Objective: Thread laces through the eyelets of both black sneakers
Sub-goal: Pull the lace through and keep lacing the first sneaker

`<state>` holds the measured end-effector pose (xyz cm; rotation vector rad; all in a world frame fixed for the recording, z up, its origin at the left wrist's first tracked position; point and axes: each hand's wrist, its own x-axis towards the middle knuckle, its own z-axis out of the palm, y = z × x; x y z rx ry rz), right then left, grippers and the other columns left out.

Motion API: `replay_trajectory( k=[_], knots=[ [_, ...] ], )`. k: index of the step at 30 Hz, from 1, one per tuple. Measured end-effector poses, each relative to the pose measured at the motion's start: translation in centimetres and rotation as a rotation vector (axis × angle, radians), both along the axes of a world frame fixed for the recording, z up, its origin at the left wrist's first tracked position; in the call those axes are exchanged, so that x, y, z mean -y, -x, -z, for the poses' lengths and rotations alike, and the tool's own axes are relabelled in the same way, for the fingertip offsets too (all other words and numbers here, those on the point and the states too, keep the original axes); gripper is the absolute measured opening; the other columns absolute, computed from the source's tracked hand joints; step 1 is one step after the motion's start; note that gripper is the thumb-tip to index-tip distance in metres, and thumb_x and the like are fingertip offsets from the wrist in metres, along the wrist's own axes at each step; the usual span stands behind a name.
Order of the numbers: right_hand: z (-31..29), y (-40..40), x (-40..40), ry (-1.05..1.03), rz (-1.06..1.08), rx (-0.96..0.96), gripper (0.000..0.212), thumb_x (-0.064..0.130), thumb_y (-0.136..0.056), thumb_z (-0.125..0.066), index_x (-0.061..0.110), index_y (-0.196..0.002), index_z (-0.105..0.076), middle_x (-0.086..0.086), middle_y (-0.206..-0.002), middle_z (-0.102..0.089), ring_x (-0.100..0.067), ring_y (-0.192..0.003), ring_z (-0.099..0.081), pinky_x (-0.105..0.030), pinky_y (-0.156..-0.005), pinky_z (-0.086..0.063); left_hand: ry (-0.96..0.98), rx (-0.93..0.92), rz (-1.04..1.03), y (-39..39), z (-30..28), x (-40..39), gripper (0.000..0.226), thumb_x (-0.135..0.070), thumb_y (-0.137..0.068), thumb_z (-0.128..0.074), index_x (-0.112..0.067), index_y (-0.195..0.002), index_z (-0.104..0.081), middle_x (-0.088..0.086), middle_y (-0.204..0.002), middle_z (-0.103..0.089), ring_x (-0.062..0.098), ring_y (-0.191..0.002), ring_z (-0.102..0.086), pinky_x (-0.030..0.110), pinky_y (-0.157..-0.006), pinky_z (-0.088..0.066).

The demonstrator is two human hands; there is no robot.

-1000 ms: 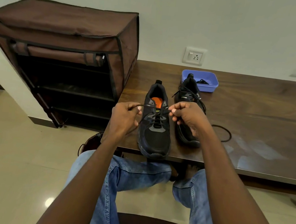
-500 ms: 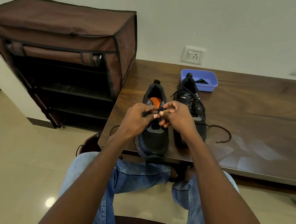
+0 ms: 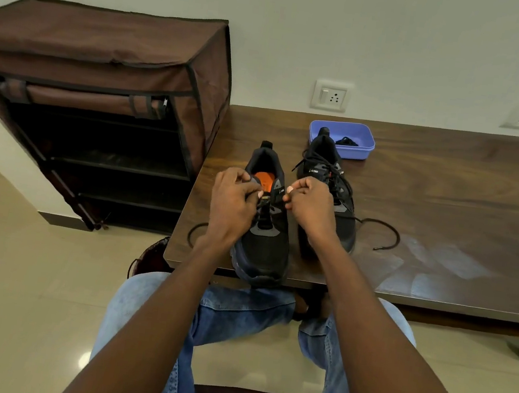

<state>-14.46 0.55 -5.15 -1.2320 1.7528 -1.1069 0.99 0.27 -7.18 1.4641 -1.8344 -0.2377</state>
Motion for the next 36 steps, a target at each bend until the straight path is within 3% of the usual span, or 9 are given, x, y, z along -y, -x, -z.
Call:
replay_trajectory(
  k=[6,11,15,20,23,24,26,32,36],
  knots=[
    [0.3,0.3,0.3,0.003,0.019,-0.129,0.022,0.012,-0.095,-0.059,0.014,-0.117,-0.063,-0.001,-0.101,-0.065,-0.017,-0.096,-0.061,-0.033,-0.083,-0.051,0.046,0.188,0.045,0.5,0.5,1.1,0.018,-0.013,-0.089,-0.067,-0.009,-0.103,-0.078,0.015,-0.132,-0.053,0.032,-0.127,-0.043,0.036,-0.104,-0.033],
    [0.8,-0.1,0.6,-0.100,-0.078,-0.163,0.020,0.015,-0.094,-0.064,0.014,-0.114,-0.064,-0.007,-0.109,-0.068,-0.023,-0.105,-0.063,-0.042,-0.095,-0.052,-0.118,0.037,0.090,0.2,0.4,1.8,0.019,-0.013,-0.092,-0.067,-0.009,-0.108,-0.077,0.010,-0.144,-0.042,0.028,-0.135,-0.029,0.028,-0.107,-0.021],
    [1.0,-0.3,0.5,-0.084,-0.127,-0.264,0.024,0.017,-0.094,-0.065,0.013,-0.118,-0.067,-0.008,-0.111,-0.070,-0.024,-0.105,-0.064,-0.037,-0.091,-0.052,-0.206,-0.033,0.125,0.6,0.5,2.0,0.018,-0.013,-0.093,-0.067,-0.010,-0.108,-0.076,0.006,-0.147,-0.040,0.025,-0.136,-0.027,0.031,-0.110,-0.023],
    [1.3,-0.3,0.5,-0.056,-0.129,-0.337,0.025,0.017,-0.094,-0.065,0.016,-0.118,-0.070,-0.008,-0.111,-0.072,-0.024,-0.104,-0.065,-0.040,-0.093,-0.053,-0.336,-0.376,0.116,0.9,1.0,2.2,0.008,-0.019,-0.092,-0.069,-0.026,-0.092,-0.074,0.001,-0.151,-0.041,0.017,-0.138,-0.033,0.038,-0.115,-0.032],
    [1.4,-0.3,0.6,-0.039,-0.130,-0.352,0.023,0.018,-0.094,-0.066,0.016,-0.117,-0.071,-0.008,-0.108,-0.073,-0.024,-0.102,-0.066,-0.039,-0.090,-0.054,-0.333,-0.477,0.082,1.4,1.4,2.0,0.026,-0.017,-0.094,-0.068,-0.004,-0.115,-0.072,0.004,-0.156,-0.039,0.001,-0.130,-0.037,0.022,-0.107,-0.036],
    [1.5,-0.3,0.6,-0.034,-0.126,-0.360,0.023,0.018,-0.094,-0.066,0.016,-0.116,-0.072,-0.007,-0.108,-0.073,-0.024,-0.101,-0.066,-0.038,-0.089,-0.054,-0.342,-0.477,0.072,1.6,1.7,2.0,0.032,-0.019,-0.094,-0.067,-0.002,-0.121,-0.069,0.004,-0.157,-0.037,0.003,-0.133,-0.035,0.024,-0.110,-0.036],
    [1.5,-0.4,0.5,-0.025,-0.124,-0.367,0.022,0.017,-0.094,-0.065,0.016,-0.115,-0.072,-0.007,-0.107,-0.073,-0.024,-0.101,-0.066,-0.037,-0.088,-0.054,-0.345,-0.411,0.057,1.8,2.1,2.0,0.031,-0.023,-0.096,-0.064,-0.008,-0.122,-0.070,0.003,-0.160,-0.033,0.014,-0.142,-0.029,0.035,-0.117,-0.029],
    [1.3,-0.7,0.1,0.031,-0.079,-0.324,0.025,0.013,-0.093,-0.064,0.018,-0.116,-0.072,-0.006,-0.110,-0.073,-0.023,-0.104,-0.066,-0.043,-0.093,-0.054,-0.407,-0.228,0.146,0.5,1.6,1.7,0.048,-0.031,-0.098,-0.061,-0.018,-0.143,-0.053,-0.001,-0.160,-0.031,0.020,-0.147,-0.021,0.035,-0.121,-0.015],
    [0.9,-1.3,-0.2,0.084,-0.047,-0.268,0.019,0.015,-0.092,-0.065,0.020,-0.107,-0.075,-0.002,-0.103,-0.074,-0.017,-0.094,-0.067,-0.036,-0.086,-0.056,-0.430,0.008,0.246,-1.5,0.9,2.7,0.098,-0.068,-0.071,-0.067,-0.022,-0.152,-0.038,0.004,-0.157,-0.034,0.024,-0.144,-0.031,0.045,-0.119,-0.028]
  ],
)
